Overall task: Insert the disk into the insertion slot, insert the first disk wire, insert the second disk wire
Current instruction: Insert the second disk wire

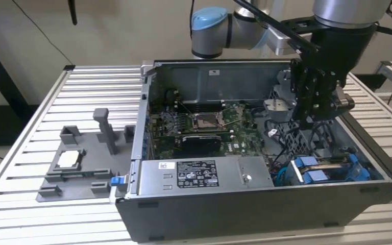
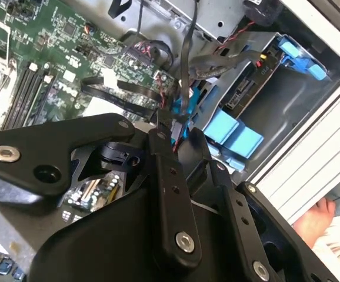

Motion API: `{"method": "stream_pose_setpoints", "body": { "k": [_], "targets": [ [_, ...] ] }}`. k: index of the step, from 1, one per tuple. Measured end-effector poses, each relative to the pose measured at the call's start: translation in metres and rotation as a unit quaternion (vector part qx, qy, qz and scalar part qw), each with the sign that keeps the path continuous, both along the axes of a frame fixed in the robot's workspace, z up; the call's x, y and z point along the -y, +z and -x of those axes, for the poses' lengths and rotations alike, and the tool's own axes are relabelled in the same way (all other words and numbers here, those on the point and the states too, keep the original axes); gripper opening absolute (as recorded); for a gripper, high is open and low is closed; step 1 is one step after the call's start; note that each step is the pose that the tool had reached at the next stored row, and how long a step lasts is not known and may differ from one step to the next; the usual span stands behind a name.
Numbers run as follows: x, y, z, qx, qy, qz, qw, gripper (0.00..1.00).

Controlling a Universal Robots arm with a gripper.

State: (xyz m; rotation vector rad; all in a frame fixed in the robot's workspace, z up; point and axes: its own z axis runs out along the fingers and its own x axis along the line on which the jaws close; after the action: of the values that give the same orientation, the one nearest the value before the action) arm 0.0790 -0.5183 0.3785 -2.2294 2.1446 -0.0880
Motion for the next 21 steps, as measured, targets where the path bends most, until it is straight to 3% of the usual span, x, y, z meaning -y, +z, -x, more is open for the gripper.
{"method": "stream_pose_setpoints", "body": {
  "k": [2,5,14,16,17,21],
  "targets": [
    [-0.0003,0.0,0.0006,0.0009,0.005,0.0084,0.99995,0.34],
    [-0.0024,-0.0001,0.0032,0.0048,0.007,0.0222,0.99972,0.34],
    [-0.0032,-0.0001,0.0033,0.005,0.007,0.024,0.99967,0.34],
    [-0.0031,-0.0001,0.0033,0.0051,0.007,0.0242,0.99967,0.31],
    [-0.0031,-0.0001,0.0033,0.0052,0.007,0.0241,0.99967,0.24],
    [-0.0031,-0.0001,0.0034,0.0054,0.007,0.0242,0.99967,0.24]
  ]
}}
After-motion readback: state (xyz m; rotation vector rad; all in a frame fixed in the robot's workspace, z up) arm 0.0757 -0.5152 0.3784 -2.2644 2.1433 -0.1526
